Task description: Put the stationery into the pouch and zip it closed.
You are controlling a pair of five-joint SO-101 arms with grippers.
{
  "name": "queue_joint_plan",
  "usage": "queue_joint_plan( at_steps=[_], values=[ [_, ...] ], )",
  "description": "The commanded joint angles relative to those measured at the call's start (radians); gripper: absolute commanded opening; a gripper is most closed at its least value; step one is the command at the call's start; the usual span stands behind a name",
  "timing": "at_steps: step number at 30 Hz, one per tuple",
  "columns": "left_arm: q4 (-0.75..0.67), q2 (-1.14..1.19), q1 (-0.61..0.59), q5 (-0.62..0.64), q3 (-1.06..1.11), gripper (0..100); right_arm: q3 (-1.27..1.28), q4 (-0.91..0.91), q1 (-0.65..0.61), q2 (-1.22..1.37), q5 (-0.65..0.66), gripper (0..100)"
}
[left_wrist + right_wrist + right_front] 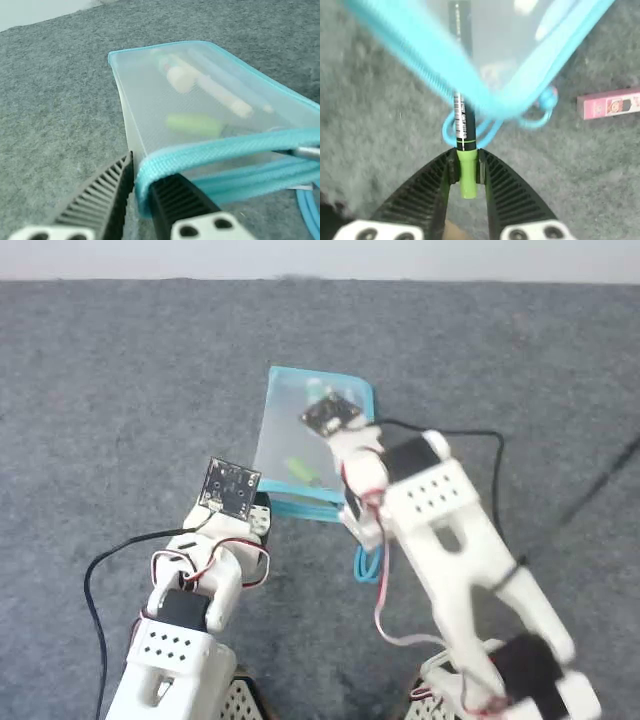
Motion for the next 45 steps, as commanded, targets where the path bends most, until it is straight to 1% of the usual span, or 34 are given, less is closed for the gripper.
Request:
queue_joint_plan(
  at_steps=[1,4,7,9,13,17,20,26,28,33,36,38,40,43,45],
  values=[
    [-0.028,0.002,0.077,0.009,-0.019,1,-0.173,-0.007,-0.007,0.087,-0.072,0.6],
    [-0.032,0.002,0.118,0.008,-0.008,1,-0.256,0.007,-0.007,0.163,-0.089,0.6],
    [-0.034,0.002,0.124,0.008,-0.012,1,-0.356,0.059,-0.008,0.228,-0.126,0.8],
    [-0.037,0.002,0.123,0.009,-0.012,1,-0.425,0.107,-0.013,0.259,-0.127,1.0],
    [-0.063,0.008,0.123,0.009,-0.008,1,-0.520,0.185,-0.104,0.274,-0.078,1.1],
    [-0.061,0.008,0.121,0.008,-0.008,1,-0.542,0.186,-0.216,0.263,-0.026,1.1],
    [-0.057,0.005,0.121,0.006,-0.007,1,-0.543,0.186,-0.229,0.263,-0.002,1.7],
    [-0.057,0.002,0.121,0.006,-0.007,1,-0.543,0.186,-0.199,0.263,-0.009,17.4],
    [-0.057,0.002,0.121,0.006,-0.007,1,-0.552,0.186,-0.202,0.259,-0.006,18.9],
    [-0.057,0.002,0.121,0.006,-0.007,1,-0.557,0.154,-0.196,0.225,0.000,18.6],
    [-0.055,0.002,0.120,0.006,-0.007,1,-0.559,0.163,-0.150,0.180,0.000,17.7],
    [-0.055,0.002,0.092,0.009,-0.007,1,-0.554,0.163,-0.077,0.137,-0.002,17.0],
    [-0.061,0.000,0.032,0.015,-0.015,1,-0.534,0.165,0.010,0.102,-0.008,16.5],
    [-0.071,0.000,-0.094,0.110,-0.047,1,-0.451,0.162,0.134,0.056,-0.009,16.6],
    [-0.071,0.000,-0.147,0.155,-0.058,1,-0.373,0.150,0.199,0.030,-0.009,16.6]
  ],
)
